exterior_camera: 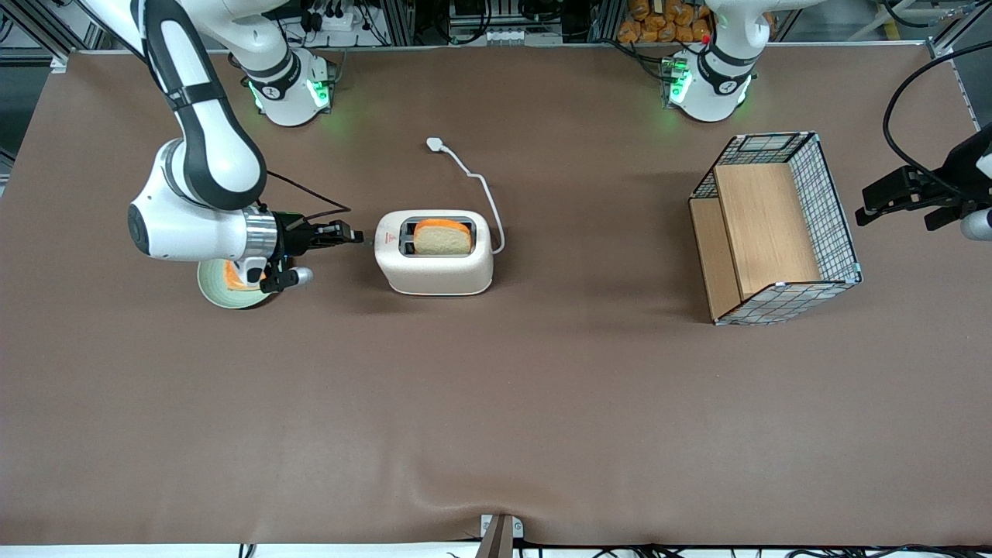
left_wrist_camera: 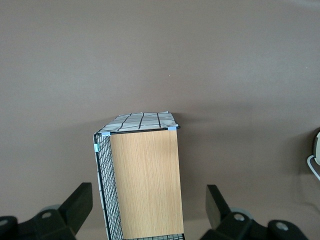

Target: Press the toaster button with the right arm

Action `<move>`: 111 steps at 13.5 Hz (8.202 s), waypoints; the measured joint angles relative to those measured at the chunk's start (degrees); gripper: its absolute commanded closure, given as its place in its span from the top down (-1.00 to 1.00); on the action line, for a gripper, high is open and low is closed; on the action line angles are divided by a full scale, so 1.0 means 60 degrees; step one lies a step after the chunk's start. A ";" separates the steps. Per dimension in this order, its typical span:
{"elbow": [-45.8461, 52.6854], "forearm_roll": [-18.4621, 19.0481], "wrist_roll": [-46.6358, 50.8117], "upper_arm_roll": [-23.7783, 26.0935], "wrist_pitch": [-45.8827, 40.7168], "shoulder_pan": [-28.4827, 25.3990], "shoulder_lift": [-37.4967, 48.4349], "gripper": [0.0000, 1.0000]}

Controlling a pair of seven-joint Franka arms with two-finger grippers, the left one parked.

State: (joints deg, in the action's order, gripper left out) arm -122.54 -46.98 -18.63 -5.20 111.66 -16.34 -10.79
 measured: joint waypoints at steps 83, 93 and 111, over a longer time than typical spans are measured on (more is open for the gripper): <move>0.4048 0.5048 -0.0178 -0.0550 -0.1856 0.0911 -0.1013 1.00; 0.4395 0.6967 0.1438 -0.1610 -0.2869 0.0995 0.1088 1.00; 0.5380 0.7528 0.3019 0.1044 -0.4519 0.3480 0.1987 1.00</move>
State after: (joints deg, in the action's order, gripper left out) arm -90.26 -1.81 -0.51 1.06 84.54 4.54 1.13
